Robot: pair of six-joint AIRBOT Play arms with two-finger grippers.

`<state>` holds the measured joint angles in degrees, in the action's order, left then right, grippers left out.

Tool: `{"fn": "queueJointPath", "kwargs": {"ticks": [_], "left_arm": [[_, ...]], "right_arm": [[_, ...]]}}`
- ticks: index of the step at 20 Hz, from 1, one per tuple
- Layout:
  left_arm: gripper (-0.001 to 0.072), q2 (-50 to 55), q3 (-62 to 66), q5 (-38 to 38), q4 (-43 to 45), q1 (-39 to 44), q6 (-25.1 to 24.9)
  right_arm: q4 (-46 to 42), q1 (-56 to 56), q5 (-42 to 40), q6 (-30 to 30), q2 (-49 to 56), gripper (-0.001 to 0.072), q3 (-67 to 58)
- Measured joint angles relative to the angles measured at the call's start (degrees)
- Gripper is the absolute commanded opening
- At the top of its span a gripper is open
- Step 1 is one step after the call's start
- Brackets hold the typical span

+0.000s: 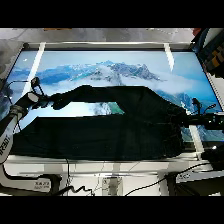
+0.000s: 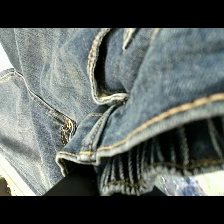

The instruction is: Fold the clothes and pants, and hang the long-sleeved shirts on hangers.

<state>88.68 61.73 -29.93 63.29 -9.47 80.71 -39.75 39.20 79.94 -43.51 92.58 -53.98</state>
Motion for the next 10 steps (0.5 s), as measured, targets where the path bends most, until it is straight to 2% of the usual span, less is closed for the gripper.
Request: {"fn": "queueJointPath", "kwargs": {"ticks": [5,10], "left_arm": [[0.0018,-4.09,5.86,1.22,0.55,-0.46,-5.09],[0.0018,-12.79,12.09,6.54,7.93,-1.07,-9.62]], "right_arm": [[0.02,0.00,0.04,-0.57,0.00,0.0021,0.00],[0.07,0.04,0.04,-0.61,-0.04,0.0021,-0.04]]}}
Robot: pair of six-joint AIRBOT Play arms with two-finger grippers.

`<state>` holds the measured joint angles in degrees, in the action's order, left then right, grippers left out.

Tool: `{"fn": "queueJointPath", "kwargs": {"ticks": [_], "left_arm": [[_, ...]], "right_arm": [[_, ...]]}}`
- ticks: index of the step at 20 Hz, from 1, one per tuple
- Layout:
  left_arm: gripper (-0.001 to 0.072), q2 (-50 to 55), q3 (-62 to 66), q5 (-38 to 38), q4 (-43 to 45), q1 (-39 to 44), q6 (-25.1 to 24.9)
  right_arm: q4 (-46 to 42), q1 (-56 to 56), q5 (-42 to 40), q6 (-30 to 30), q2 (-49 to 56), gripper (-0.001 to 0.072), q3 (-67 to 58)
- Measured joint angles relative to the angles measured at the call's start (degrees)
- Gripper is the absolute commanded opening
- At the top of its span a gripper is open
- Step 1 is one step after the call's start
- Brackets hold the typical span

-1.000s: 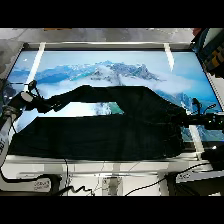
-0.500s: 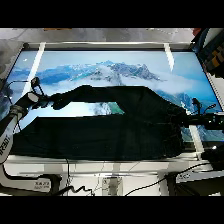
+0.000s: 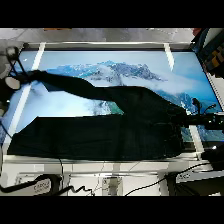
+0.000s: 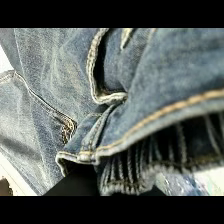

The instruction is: Fold the clothes and pants, and hang the long-sleeved shirts on hangers.

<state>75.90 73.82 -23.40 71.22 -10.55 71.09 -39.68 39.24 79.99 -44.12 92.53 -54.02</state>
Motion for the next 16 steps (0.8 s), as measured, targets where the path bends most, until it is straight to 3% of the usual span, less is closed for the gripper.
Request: {"fn": "queueJointPath", "kwargs": {"ticks": [4,6,11,14,15,16], "left_arm": [[0.0017,-4.85,1.38,6.75,4.70,-0.50,-1.01],[0.0016,-5.79,1.53,4.42,6.16,-0.90,-1.18],[0.0016,-5.77,-1.86,-18.64,15.91,-3.19,-1.75],[0.0021,-5.60,-6.73,-32.48,20.63,-7.06,-4.98],[0.0133,-5.51,-8.37,-36.02,21.55,-8.59,-6.54],[0.0436,-5.40,-9.92,-39.23,22.25,-10.21,-7.85]], "right_arm": [[0.07,0.00,-0.04,-0.02,0.00,0.0021,0.00],[0.04,0.00,-0.02,-0.02,0.00,0.0020,0.00],[-1.27,0.00,-0.15,0.00,0.00,0.0021,0.00],[-2.56,0.00,-0.76,-0.02,0.00,0.0021,0.00],[-2.95,0.00,-1.11,0.00,0.00,0.0021,0.00],[-3.41,0.00,-1.55,0.00,0.00,0.0020,0.00]]}}
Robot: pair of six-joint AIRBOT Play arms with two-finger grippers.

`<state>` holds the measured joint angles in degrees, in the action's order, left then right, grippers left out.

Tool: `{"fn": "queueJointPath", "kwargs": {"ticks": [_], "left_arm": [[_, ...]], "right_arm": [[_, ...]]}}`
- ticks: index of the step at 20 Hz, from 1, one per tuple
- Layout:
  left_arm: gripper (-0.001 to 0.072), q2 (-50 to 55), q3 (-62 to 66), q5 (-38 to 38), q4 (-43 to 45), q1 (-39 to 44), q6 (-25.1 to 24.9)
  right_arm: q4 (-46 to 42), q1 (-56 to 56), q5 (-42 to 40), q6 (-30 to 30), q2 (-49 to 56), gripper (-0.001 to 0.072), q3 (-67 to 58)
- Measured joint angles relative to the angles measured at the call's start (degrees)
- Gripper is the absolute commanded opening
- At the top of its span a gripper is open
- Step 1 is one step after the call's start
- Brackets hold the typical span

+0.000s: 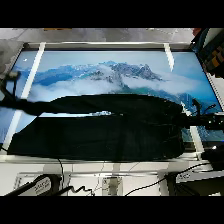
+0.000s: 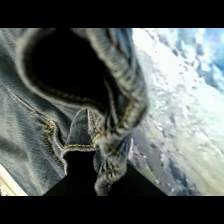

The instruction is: Fold the clothes and pants, and hang the long-sleeved shirts on hangers.

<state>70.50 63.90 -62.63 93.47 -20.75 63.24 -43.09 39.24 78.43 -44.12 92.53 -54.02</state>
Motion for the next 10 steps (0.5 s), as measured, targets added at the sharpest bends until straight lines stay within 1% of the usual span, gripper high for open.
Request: {"fn": "queueJointPath", "kwargs": {"ticks": [1,3,5,6,8,10], "left_arm": [[0.0647,0.13,-1.16,-2.38,0.57,-1.49,-0.66],[0.0659,0.26,-2.49,-4.66,0.74,-3.65,-0.09],[0.0658,0.33,-3.23,-4.28,0.59,-5.40,2.05],[0.0655,0.35,-3.45,-2.82,-0.44,-6.25,3.23],[0.0650,0.57,-3.72,0.57,-5.16,-8.33,4.98],[0.0650,1.16,-3.87,4.04,-12.33,-11.69,5.90]], "right_arm": [[-0.44,0.00,-0.28,0.00,0.00,0.0021,0.00],[-0.98,0.00,-0.74,0.00,0.00,0.0021,0.00],[-1.44,0.00,-1.16,0.00,0.00,0.0020,0.00],[-1.60,0.00,-1.20,0.00,0.00,0.0021,0.00],[-1.73,0.00,-1.33,0.00,0.00,0.0021,0.00],[-1.84,0.00,-1.42,-0.02,0.00,0.0021,0.00]]}}
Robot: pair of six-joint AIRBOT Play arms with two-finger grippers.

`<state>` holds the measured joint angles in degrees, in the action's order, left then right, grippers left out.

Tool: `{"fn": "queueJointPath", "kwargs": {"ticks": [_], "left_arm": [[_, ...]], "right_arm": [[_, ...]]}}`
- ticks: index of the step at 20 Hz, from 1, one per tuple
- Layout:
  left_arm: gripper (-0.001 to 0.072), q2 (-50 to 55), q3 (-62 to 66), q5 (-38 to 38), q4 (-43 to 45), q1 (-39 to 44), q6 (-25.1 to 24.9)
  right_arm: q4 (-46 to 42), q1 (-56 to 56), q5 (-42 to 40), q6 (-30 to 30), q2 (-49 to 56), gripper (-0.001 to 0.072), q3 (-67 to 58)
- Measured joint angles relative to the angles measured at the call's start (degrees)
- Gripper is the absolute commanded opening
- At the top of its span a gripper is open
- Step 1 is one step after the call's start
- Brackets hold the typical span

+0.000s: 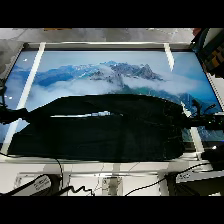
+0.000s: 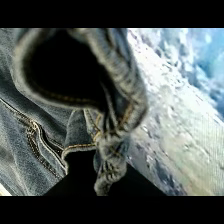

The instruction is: Fold the clothes and pants, and hang the long-sleeved shirts on hangers.

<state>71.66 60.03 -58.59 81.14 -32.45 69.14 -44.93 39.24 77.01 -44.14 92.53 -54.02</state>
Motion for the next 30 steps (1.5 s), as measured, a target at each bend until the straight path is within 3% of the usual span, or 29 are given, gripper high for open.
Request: {"fn": "queueJointPath", "kwargs": {"ticks": [3,7,10,16,17,18,19,20,27,30], "left_arm": [[0.0664,2.21,-0.09,2.73,-11.76,-6.38,0.98],[0.0661,7.04,-0.11,4.37,-19.61,-10.88,1.22],[0.0660,11.63,-0.11,5.68,-22.58,-10.36,0.57],[0.0635,17.97,-0.11,8.61,-30.86,-3.91,-6.58],[0.0484,18.49,-0.11,9.42,-31.50,-2.69,-7.26],[0.0250,18.93,-0.11,10.75,-31.93,-1.46,-7.65],[0.0067,19.28,-0.11,12.20,-32.00,-0.20,-7.98],[0.0018,19.47,0.09,13.81,-32.44,0.98,-8.17],[0.0017,20.00,11.87,20.13,-33.20,7.23,-9.38],[0.0014,19.37,20.48,21.05,-33.22,9.09,-13.44]], "right_arm": [[-0.07,0.00,-0.04,-0.39,0.00,0.0021,0.00],[-0.09,0.00,-0.11,-2.21,0.00,0.0021,0.00],[-0.11,0.00,-0.15,-4.42,0.00,0.0021,0.00],[-0.11,0.00,-0.15,-6.93,0.00,0.0021,0.00],[-0.11,0.00,-0.15,-7.17,0.00,0.0021,0.00],[-0.11,0.00,-0.11,-7.37,0.00,0.0021,0.00],[-0.11,0.00,-0.13,-7.50,0.00,0.0021,0.00],[-0.09,0.00,-0.11,-7.54,0.00,0.0021,0.00],[-0.09,0.00,-0.09,-7.78,0.00,0.0021,0.00],[-0.07,0.00,-0.74,-7.76,0.00,0.0021,0.00]]}}
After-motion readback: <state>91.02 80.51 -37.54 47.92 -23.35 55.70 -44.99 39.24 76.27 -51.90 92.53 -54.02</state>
